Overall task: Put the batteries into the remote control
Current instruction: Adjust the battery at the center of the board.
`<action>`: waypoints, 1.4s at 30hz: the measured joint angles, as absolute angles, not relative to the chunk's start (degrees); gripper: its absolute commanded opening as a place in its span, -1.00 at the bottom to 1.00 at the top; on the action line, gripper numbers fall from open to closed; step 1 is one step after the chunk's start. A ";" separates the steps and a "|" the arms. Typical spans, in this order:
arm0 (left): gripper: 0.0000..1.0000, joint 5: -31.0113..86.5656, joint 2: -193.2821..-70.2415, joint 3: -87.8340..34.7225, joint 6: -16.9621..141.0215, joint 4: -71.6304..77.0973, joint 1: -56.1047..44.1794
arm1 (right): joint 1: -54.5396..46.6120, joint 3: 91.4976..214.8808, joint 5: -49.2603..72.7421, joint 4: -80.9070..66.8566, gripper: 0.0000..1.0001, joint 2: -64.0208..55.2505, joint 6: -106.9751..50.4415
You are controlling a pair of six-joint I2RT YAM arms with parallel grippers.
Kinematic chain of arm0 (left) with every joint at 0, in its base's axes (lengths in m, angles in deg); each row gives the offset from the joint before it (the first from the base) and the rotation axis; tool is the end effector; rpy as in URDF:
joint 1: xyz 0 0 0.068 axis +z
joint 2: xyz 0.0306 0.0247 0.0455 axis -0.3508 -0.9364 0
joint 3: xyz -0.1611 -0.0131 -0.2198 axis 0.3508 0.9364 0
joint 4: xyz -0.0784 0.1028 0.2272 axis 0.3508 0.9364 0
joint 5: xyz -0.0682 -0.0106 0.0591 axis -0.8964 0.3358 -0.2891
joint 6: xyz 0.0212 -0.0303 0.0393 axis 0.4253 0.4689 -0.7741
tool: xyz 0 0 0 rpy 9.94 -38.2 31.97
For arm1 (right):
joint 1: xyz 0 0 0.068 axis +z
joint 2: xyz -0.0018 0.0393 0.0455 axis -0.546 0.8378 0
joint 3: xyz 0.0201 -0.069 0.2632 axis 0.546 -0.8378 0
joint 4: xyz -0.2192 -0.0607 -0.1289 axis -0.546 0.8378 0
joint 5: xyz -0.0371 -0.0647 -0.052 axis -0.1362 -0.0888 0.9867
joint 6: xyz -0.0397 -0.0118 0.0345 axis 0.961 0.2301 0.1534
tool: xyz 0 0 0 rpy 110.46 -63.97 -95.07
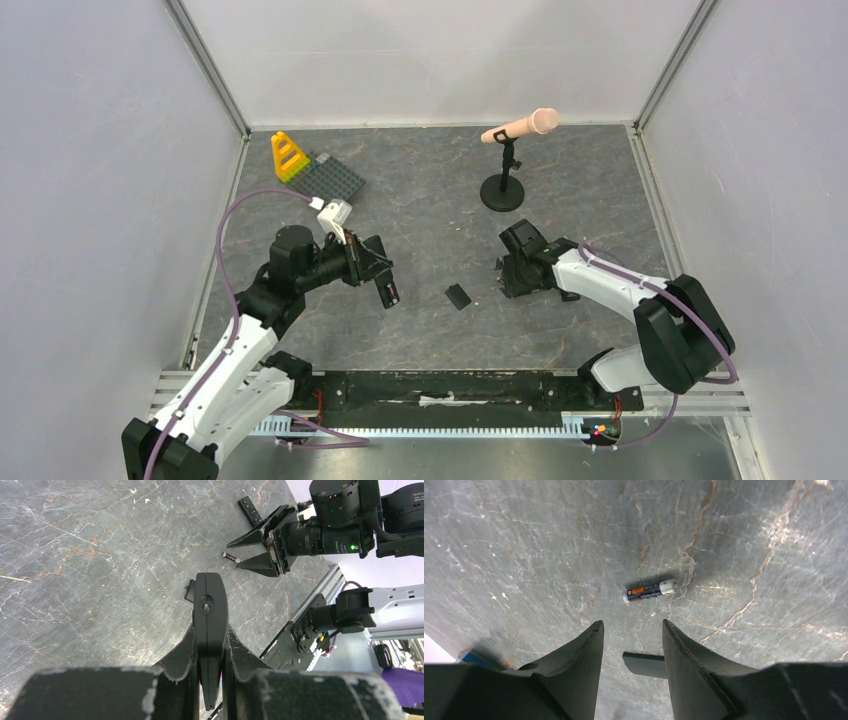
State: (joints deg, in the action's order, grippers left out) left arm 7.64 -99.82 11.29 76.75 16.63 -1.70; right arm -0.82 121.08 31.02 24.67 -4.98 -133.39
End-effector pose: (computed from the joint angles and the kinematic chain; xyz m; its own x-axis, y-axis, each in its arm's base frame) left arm 0.1584 -0.0831 0.2777 -0.6261 -0.1651 -0.7621 0.5206 0.6392 -0.5661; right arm 0.2124 0.1257 0.1728 -0.1337 0.9901 -0.0426 0.9062 0.1396 0.3991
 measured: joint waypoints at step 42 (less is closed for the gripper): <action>-0.96 16.68 -93.44 11.33 76.78 18.42 -1.72 | -4.01 124.45 31.00 30.20 -0.61 2.52 -139.99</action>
